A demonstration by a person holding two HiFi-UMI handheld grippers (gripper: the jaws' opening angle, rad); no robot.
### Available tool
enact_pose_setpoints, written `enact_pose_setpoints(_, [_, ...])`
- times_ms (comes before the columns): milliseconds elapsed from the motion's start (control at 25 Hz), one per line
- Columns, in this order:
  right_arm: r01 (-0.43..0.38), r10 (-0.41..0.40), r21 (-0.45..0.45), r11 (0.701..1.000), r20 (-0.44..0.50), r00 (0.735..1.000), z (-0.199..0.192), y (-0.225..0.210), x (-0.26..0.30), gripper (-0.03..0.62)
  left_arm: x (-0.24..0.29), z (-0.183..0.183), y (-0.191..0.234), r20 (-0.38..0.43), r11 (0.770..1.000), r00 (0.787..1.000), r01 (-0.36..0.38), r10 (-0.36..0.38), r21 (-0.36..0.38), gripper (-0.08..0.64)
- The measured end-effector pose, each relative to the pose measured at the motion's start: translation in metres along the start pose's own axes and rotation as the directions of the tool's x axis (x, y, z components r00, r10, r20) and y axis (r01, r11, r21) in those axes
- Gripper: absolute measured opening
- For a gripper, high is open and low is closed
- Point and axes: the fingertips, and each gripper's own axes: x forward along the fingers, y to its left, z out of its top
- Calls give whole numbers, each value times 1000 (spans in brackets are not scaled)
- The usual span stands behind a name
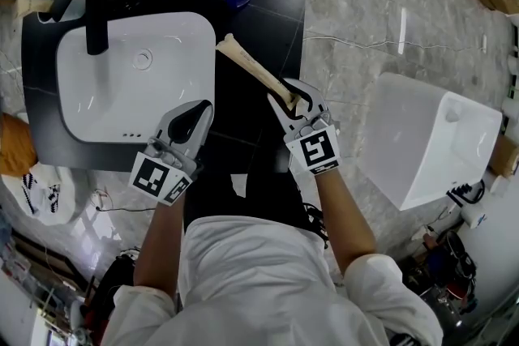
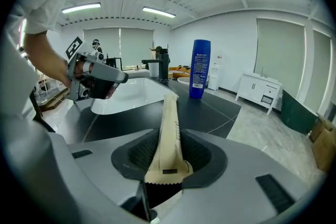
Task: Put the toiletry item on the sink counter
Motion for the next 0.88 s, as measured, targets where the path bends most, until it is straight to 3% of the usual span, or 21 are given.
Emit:
enact_pose_setpoints(520, [9, -9, 29, 1000, -19, 1000, 0, 3, -6, 133, -10, 10, -5, 21, 1000, 1000, 8, -9, 16, 21])
enact_pose_setpoints(720, [45, -46, 17, 999, 30, 999, 24, 0, -21, 141, -17, 25, -12, 39, 999, 999, 23, -24, 32, 21])
enact_pose_setpoints(880, [91, -91, 8, 996, 108, 990, 67, 0, -44, 141, -25, 47, -21, 43, 998, 997, 58, -59, 30, 23])
